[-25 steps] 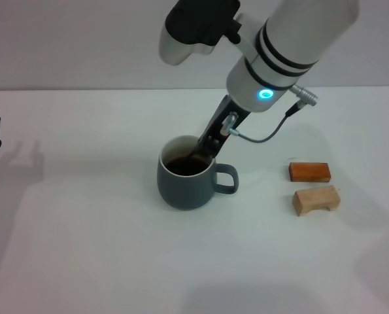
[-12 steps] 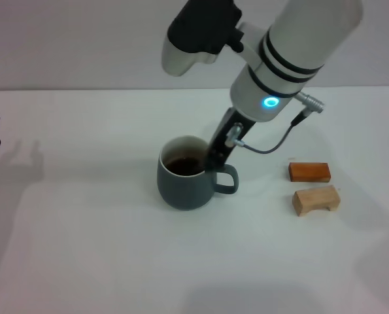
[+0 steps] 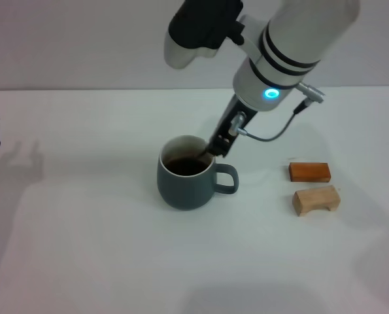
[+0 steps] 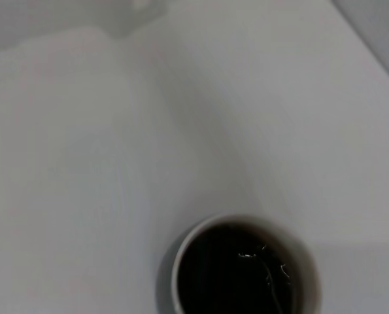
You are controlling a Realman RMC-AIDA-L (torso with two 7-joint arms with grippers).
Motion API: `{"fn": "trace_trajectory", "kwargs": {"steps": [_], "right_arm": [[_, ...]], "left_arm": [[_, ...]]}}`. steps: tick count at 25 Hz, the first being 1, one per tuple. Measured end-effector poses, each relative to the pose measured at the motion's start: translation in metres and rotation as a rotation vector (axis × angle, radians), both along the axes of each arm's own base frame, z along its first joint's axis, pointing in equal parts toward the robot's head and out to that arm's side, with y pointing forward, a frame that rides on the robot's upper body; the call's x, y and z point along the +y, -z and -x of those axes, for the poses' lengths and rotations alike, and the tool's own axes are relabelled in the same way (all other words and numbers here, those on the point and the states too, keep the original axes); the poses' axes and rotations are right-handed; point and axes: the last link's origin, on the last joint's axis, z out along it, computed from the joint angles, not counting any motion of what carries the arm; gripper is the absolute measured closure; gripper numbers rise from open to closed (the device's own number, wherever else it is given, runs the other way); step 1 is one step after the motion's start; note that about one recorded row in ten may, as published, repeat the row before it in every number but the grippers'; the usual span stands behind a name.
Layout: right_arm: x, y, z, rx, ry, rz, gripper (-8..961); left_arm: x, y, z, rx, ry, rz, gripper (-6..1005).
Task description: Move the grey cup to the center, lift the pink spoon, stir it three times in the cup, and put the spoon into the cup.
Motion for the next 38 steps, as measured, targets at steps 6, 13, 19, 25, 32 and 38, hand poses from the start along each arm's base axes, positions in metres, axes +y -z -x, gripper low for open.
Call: {"fn": "trace_trajectory", "kwargs": {"steps": [6, 13, 19, 25, 32, 38], "right_arm": [[-0.013, 0.005, 0.005, 0.035, 0.015, 0.082, 830], [-0.005, 0.007, 0.006, 0.074, 0.003, 0.032, 829], [-0.002, 0.005, 0.004, 0.087, 0.004, 0.013, 829], [-0.001, 0.006, 0.002, 0.058, -0.01, 0.003, 830], [-0.001, 0.006, 0.004, 0.061, -0.015, -0.001, 679], [0.011, 0.001, 0.018, 0.175, -0.134, -0.111, 679]], "left_arm": [[0.0, -0.001, 0.001, 0.0, -0.002, -0.002, 667], [-0.001, -0.001, 0.002, 0.001, -0.004, -0.003, 667], [-0.002, -0.002, 0.002, 0.0, -0.005, -0.003, 667], [-0.001, -0.002, 0.002, 0.0, -0.005, -0.003, 666], [-0.001, -0.003, 0.002, 0.001, -0.004, -0.006, 666], [-0.001, -0.003, 0.002, 0.001, -0.003, -0.007, 665]]}}
